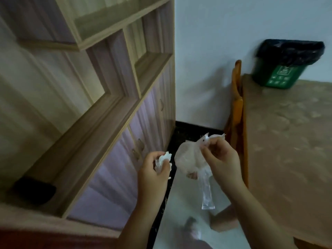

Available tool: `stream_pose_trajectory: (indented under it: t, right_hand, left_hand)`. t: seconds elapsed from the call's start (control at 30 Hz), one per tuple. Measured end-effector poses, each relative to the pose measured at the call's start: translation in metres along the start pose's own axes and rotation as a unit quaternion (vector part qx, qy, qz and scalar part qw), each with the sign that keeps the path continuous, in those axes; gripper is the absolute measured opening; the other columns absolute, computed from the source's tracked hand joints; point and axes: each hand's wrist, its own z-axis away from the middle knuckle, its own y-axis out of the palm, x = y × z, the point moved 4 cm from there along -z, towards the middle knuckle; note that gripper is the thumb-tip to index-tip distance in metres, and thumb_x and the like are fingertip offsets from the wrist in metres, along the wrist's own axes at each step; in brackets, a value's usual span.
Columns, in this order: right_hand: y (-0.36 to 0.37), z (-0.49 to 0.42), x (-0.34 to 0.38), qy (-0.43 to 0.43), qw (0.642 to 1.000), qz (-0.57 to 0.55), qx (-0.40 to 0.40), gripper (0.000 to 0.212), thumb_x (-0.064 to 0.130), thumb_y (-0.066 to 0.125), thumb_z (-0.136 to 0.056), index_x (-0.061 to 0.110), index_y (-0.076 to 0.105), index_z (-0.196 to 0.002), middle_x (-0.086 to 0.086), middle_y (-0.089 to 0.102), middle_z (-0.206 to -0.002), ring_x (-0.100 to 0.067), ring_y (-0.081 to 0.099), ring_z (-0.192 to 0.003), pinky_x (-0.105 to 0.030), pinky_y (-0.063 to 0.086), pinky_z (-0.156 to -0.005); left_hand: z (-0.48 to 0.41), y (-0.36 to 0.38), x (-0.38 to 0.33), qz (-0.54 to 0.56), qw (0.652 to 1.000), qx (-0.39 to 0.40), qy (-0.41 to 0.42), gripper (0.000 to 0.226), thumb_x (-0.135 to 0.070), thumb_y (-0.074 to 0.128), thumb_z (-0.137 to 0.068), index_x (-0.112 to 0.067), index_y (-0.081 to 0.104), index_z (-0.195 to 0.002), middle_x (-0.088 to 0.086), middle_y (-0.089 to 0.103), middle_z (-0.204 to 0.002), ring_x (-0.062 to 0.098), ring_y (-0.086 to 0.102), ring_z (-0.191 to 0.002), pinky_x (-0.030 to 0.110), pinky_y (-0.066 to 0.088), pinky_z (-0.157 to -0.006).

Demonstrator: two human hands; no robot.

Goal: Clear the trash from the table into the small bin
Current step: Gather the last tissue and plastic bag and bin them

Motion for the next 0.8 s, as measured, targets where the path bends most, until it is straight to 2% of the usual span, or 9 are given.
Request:
stream_pose_trajectory:
  t: [0.2,0.27,0.33,0.47,0.6,0.8]
  right_hand:
    - [-0.022,-0.107,-0.023,-0.005,0.997,0.000,-0.073,0.015,0.008,0.063,-0.081,0.018,0.059,-0.070,-0.004,0.062,-0.069,-0.005,0.056,-0.060,-0.008,0.045,-0.055]
    - [-0.038,-0.141,-0.026,-0.013,0.994,0.007,-0.104,0.020,0.007,0.064,-0.080,0.022,0.058,-0.068,0.003,0.061,-0.066,0.001,0.055,-0.059,-0.004,0.042,-0.053]
    - [-0.054,-0.171,-0.031,-0.021,0.991,0.010,-0.134,0.020,0.005,0.064,-0.079,0.022,0.058,-0.069,0.003,0.061,-0.068,0.002,0.055,-0.061,-0.004,0.041,-0.054]
    - [-0.073,-0.217,-0.043,-0.015,0.985,0.030,-0.171,0.021,0.004,0.063,-0.079,0.021,0.055,-0.069,-0.006,0.061,-0.080,-0.005,0.055,-0.066,-0.005,0.042,-0.058]
    - [-0.081,-0.256,-0.058,0.012,0.982,0.011,-0.190,0.019,0.006,0.063,-0.079,0.020,0.057,-0.068,-0.010,0.061,-0.079,-0.008,0.055,-0.064,-0.009,0.043,-0.056]
    - [-0.091,-0.327,-0.072,0.043,0.963,0.000,-0.268,0.012,0.008,0.063,-0.078,0.017,0.060,-0.071,-0.007,0.063,-0.081,-0.010,0.059,-0.068,-0.018,0.048,-0.062]
  left_hand:
    - [-0.110,0.077,-0.019,0.012,0.998,0.048,0.036,0.027,-0.006,0.060,-0.082,-0.032,0.056,-0.078,-0.003,0.065,-0.076,-0.001,0.060,-0.063,0.006,0.043,-0.047]
    - [-0.144,0.110,-0.033,0.024,0.995,0.081,0.051,0.028,-0.003,0.060,-0.082,-0.031,0.056,-0.078,-0.004,0.064,-0.075,-0.001,0.059,-0.062,0.007,0.044,-0.047]
    - [-0.176,0.141,-0.046,0.031,0.991,0.109,0.071,0.027,-0.003,0.060,-0.081,-0.030,0.057,-0.078,-0.004,0.065,-0.075,0.000,0.059,-0.063,0.010,0.046,-0.049]
    - [-0.222,0.192,-0.057,0.052,0.983,0.150,0.093,0.028,-0.004,0.060,-0.081,-0.032,0.056,-0.078,-0.004,0.064,-0.076,-0.001,0.060,-0.063,0.009,0.045,-0.050]
    - [-0.262,0.234,-0.056,0.059,0.975,0.193,0.097,0.030,-0.005,0.061,-0.081,-0.034,0.056,-0.078,-0.008,0.064,-0.078,-0.002,0.061,-0.068,0.007,0.045,-0.052]
    - [-0.341,0.289,-0.063,0.070,0.958,0.253,0.116,0.030,-0.005,0.061,-0.082,-0.035,0.055,-0.079,-0.008,0.063,-0.081,0.000,0.061,-0.070,0.008,0.046,-0.054]
